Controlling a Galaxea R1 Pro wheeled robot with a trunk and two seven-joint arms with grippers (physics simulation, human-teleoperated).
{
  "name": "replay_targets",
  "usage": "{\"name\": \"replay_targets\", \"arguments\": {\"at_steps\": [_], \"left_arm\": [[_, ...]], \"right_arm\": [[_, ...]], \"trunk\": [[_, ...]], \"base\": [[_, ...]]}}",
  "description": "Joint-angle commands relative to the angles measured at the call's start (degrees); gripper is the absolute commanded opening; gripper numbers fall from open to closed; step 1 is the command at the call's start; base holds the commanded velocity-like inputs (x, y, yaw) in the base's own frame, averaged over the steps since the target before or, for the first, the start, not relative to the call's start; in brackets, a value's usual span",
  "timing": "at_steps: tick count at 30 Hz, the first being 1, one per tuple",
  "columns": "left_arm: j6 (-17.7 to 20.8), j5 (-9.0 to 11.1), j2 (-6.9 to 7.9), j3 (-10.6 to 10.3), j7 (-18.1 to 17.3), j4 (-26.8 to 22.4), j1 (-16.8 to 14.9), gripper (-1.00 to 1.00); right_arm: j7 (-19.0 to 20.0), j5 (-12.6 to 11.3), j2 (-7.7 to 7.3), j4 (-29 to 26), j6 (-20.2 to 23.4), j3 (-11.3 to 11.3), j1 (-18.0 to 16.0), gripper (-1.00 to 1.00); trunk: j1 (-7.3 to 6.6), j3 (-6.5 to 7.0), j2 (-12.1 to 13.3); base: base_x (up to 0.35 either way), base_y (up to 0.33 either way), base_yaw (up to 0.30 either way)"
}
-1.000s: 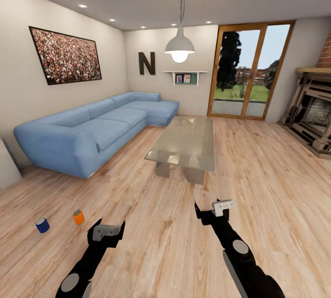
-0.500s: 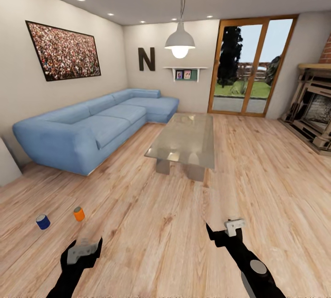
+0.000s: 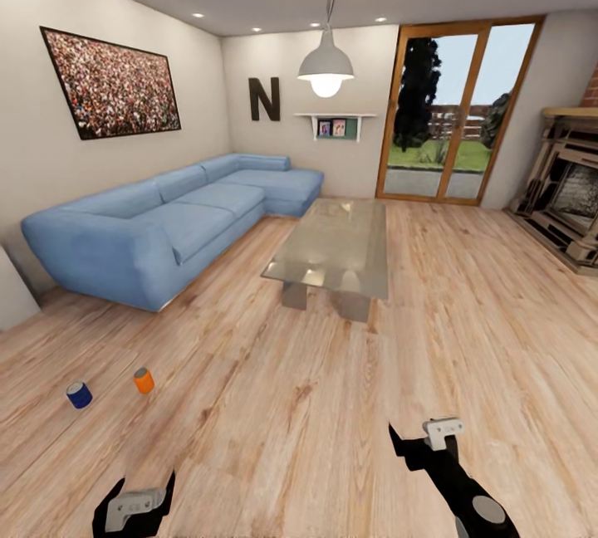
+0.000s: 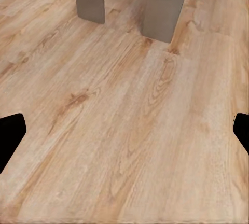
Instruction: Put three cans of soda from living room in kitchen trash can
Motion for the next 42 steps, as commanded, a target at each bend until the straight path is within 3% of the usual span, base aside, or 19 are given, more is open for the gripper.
{"name": "replay_targets", "arguments": {"at_steps": [1,11,15,17,22,32,42], "left_arm": [[-0.07,0.01,0.01,0.00,0.00,0.17,0.04,1.00],[-0.45,-0.01,0.03,-0.04,-0.01,0.76,0.16,1.00],[-0.49,0.01,0.03,-0.06,-0.01,0.79,0.17,1.00],[-0.51,-0.13,-0.01,-0.06,0.02,0.87,0.16,1.00],[-0.51,-0.44,-0.05,-0.14,0.06,0.98,0.10,1.00],[-0.51,-0.49,-0.06,-0.23,0.07,1.65,0.08,1.00],[-0.52,-0.51,-0.06,-0.24,0.15,1.69,0.06,1.00]], "right_arm": [[0.07,0.00,-0.05,0.01,-0.01,-0.19,0.38,1.00],[0.84,0.03,-0.26,0.44,-0.57,-0.93,2.44,1.00],[0.91,0.09,-0.34,1.90,-4.55,-0.99,3.02,1.00],[0.89,0.20,-0.21,3.86,-9.24,-0.87,3.75,1.00],[0.85,0.27,-0.04,5.23,-11.41,-0.80,4.09,1.00],[0.27,0.52,0.46,6.27,-12.10,-0.53,4.15,1.00],[0.04,0.63,0.60,6.77,-12.17,-0.42,4.15,1.00]], "trunk": [[0.00,-0.09,0.00],[0.00,-0.84,0.00],[0.00,-0.96,0.00],[0.00,-0.98,0.00],[0.00,-0.99,0.00],[0.00,-1.00,0.00],[0.00,-1.00,0.00]], "base": [[0.000,0.071,0.000],[0.000,0.096,0.000],[0.000,0.056,0.000],[0.000,0.019,0.000],[0.000,0.006,0.000],[0.000,0.000,0.019],[0.000,0.000,0.200]]}}
